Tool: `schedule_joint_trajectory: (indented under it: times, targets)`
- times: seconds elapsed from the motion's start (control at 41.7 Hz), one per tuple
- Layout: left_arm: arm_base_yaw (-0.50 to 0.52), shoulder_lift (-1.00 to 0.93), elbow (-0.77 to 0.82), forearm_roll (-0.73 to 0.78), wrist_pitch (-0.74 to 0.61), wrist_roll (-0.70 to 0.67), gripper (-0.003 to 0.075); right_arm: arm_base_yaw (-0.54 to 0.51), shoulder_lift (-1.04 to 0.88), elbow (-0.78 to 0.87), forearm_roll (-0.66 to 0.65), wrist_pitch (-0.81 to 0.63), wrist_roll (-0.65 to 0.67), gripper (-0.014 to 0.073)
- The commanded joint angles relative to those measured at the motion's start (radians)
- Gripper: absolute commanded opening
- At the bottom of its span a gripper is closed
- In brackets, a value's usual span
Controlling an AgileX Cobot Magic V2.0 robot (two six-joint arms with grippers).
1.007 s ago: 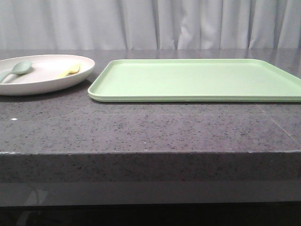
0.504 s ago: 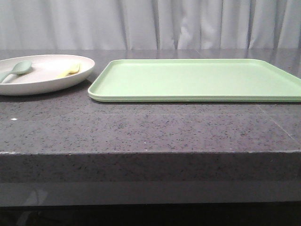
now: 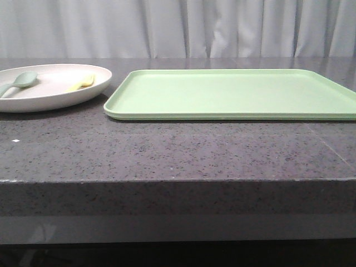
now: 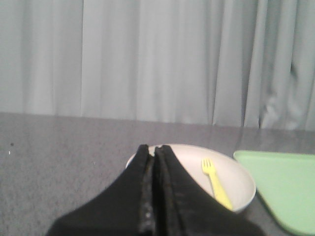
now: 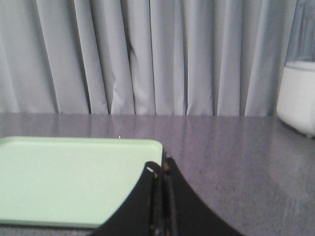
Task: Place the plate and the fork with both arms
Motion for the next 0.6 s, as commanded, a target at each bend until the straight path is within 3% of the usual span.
schedule_joint_trajectory:
  times: [0.0, 0.24, 0.576]
  targets:
    - [-0.001, 0.064, -0.174, -0.006, 0.026, -0.013, -0.0020, -0.003, 0.037, -0.147, -0.002, 0.034, -0.010, -0.0118]
    - [-0.001, 0.286, -0.444, -0.006, 0.265, -0.013, -0.0020, -0.003, 0.247, -0.406, -0.002, 0.268, -0.010, -0.0118]
    - [-0.001, 0.457, -0.458, -0.006, 0.295, -0.013, -0.0020, -0.003, 0.420, -0.433, -0.002, 0.302, -0.010, -0.0118]
